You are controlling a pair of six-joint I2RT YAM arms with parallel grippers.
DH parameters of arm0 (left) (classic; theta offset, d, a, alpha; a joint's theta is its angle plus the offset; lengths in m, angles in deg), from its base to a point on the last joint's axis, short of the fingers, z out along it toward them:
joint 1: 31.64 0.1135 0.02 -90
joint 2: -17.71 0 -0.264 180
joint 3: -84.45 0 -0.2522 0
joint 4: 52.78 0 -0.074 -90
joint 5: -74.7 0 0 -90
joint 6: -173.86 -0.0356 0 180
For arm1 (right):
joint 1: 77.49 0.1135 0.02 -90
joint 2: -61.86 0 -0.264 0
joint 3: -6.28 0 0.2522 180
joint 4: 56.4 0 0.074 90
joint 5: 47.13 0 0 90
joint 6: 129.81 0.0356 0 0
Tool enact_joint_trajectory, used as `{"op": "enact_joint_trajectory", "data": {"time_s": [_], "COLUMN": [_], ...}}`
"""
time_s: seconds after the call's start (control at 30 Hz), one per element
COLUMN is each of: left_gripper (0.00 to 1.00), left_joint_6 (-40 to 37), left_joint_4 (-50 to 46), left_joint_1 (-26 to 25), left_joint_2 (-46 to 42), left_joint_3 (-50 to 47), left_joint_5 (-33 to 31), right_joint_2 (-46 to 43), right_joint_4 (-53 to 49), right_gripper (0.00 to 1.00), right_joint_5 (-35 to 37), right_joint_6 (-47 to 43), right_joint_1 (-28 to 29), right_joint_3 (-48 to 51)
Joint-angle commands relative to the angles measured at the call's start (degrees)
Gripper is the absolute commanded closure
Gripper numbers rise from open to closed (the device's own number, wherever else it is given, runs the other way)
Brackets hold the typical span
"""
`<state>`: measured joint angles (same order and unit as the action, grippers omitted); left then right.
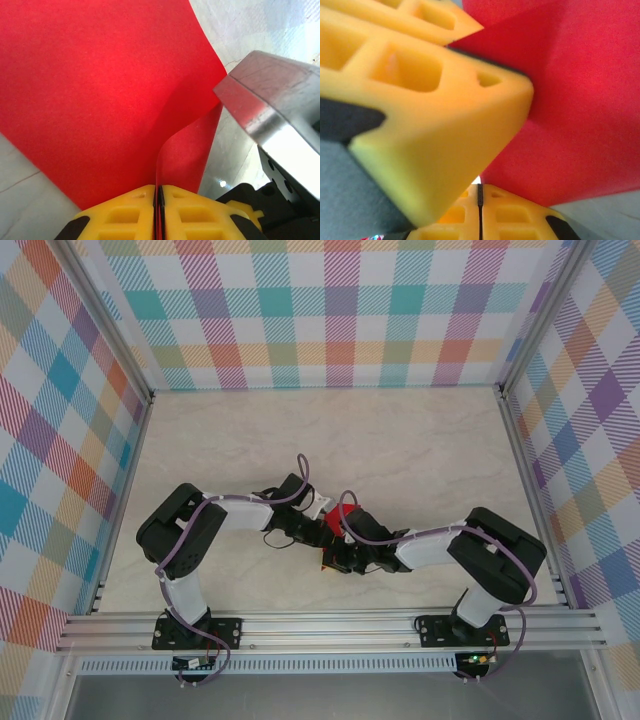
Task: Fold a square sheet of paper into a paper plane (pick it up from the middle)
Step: Third fold the triangle at the center of the table.
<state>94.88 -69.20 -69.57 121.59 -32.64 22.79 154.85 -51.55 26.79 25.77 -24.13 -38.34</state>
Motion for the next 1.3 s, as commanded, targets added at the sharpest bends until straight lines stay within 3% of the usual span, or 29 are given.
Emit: {"op": "enact_joint_trajectory", "data": {"time_s": [0.0,0.33,0.7,0.87,0.97,1.27], "left_gripper": [0.88,0.88,0.89,0.89,0.88,0.89], "left_joint_6": [-1.40,-1.58,-1.73,-2.01,-2.06,-2.09], "left_joint_4": [-2.97,-3.48,-3.58,-4.28,-4.56,-4.92], "left_joint_1": [0.15,0.16,0.14,0.17,0.22,0.23], "left_joint_2": [2.47,2.30,2.39,2.30,2.21,2.47], "left_joint_3": [-1.63,-1.58,-1.40,-1.22,-1.08,-0.39], "left_joint_5": [-1.96,-2.06,-1.96,-2.30,-2.45,-2.63], "right_joint_2": [2.54,-4.45,1.89,-2.57,-7.98,-10.54], "right_joint_4": [-0.78,-3.43,-1.50,-6.98,-11.40,-4.75], "right_gripper": [0.94,0.94,0.94,0.95,0.95,0.94], "right_joint_5": [0.12,1.57,1.66,4.20,6.00,-0.35], "right_joint_6": [-0.30,-1.29,0.07,-1.56,-3.49,-4.17], "right_joint_1": [0.69,1.12,2.55,2.47,0.86,-6.20], "right_joint_3": [0.17,-0.24,-0.85,-1.37,-1.27,2.22]}}
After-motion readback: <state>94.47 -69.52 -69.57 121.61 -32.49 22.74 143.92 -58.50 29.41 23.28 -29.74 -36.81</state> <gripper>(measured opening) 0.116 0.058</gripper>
